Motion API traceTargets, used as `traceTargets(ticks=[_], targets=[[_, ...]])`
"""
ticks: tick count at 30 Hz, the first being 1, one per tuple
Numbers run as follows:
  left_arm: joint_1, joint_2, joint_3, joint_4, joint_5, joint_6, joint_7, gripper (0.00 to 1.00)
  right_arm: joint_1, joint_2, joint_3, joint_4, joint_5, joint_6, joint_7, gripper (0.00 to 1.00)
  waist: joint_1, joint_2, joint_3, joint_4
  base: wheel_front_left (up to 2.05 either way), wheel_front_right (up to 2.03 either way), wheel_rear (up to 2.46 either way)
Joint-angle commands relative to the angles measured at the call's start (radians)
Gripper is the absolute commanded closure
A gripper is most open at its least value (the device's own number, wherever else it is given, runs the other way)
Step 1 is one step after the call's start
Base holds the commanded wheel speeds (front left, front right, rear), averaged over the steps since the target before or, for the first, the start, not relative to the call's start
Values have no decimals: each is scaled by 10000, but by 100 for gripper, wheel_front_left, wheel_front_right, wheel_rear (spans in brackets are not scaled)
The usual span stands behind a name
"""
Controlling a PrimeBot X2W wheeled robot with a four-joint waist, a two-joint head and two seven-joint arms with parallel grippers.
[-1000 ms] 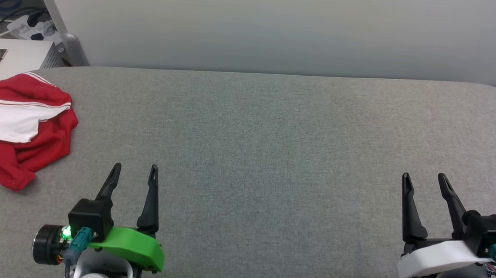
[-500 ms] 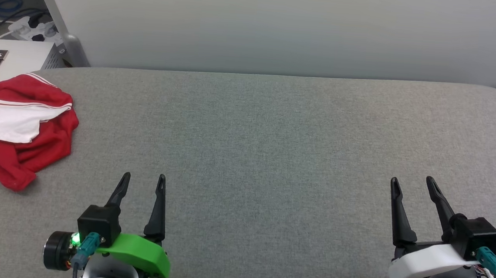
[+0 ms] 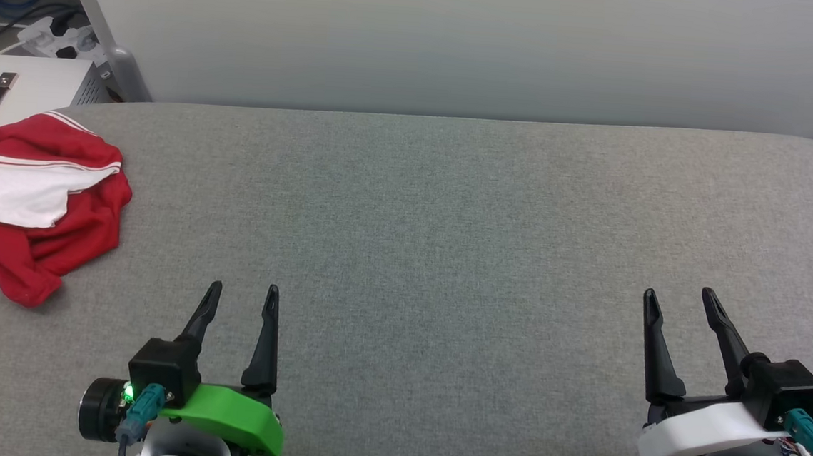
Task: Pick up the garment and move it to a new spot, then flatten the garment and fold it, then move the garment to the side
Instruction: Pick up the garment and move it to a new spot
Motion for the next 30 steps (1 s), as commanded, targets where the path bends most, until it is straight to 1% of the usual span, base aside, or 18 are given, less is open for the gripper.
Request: traceTargets(ticks=[1,8,12,18,30], targets=[[-286,-44,-11,63,-80,-47,-145,0,-126,2,-8,34,41,-9,-113,0,-1,0,52,12,0,0,0],[-362,-47,27,111,-286,-102,-288,0,-159,2,7,29,89,-10,-253,0,-1,0,117,142,0,0,0],[-387,-49,87,174,-310,-129,-370,0,-164,3,122,-24,107,-10,-334,0,-1,0,116,430,0,0,0],[-370,-52,182,231,-379,-169,-494,0,-144,3,543,-89,70,-11,-457,0,-1,0,87,1192,0,0,0],[-329,-58,127,235,-387,-273,-742,0,-118,5,1054,23,45,-13,-701,0,-1,0,45,3036,0,0,0]])
